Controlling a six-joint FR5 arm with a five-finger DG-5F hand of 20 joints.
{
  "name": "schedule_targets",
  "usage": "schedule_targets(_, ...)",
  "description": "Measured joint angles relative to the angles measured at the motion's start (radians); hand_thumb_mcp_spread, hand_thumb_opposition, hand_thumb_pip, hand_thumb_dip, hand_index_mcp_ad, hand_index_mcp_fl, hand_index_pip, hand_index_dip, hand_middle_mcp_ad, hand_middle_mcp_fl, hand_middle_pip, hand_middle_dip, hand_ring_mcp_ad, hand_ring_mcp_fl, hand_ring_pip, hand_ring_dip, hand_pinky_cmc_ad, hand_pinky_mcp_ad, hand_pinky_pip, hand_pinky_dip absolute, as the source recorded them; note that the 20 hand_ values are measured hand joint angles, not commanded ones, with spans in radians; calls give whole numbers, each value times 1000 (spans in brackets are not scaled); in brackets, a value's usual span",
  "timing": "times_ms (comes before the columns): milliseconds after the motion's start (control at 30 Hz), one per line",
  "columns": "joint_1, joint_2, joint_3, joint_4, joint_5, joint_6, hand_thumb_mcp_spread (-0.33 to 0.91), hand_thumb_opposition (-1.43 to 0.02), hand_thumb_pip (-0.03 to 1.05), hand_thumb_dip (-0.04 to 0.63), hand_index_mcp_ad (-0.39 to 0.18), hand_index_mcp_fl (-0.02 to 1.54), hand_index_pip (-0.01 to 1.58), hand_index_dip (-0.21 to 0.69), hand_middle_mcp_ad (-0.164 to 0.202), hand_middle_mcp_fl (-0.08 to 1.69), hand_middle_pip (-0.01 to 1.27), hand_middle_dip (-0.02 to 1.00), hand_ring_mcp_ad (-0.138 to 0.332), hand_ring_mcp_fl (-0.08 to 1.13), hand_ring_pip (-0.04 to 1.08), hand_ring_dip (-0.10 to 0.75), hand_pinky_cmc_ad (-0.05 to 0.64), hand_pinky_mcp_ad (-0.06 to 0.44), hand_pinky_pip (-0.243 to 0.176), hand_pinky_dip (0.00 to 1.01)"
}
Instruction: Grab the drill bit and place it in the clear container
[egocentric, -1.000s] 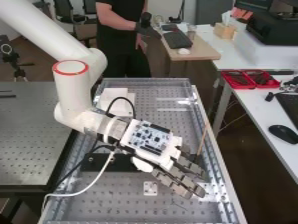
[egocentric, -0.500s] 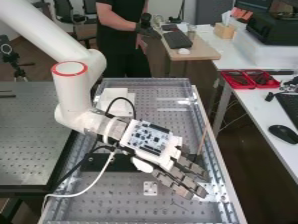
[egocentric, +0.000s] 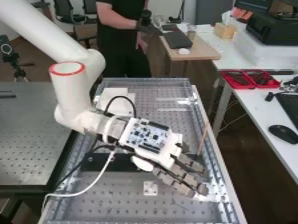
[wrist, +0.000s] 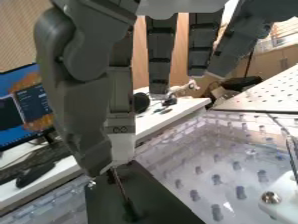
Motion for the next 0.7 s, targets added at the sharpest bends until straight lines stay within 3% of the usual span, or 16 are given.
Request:
schedule_targets(367,-5,43,-6,23,-9,-23,614,-941,379,218,-213,991,970,202,49,398,120,318,176,188,101,134,394,164,19,195)
schedule_targets(700,6,139,-47,44,-35,-58,616,-941,379,218,-211,998,956,222,51,429,120,318,176,190,101,136,405,168,19,195)
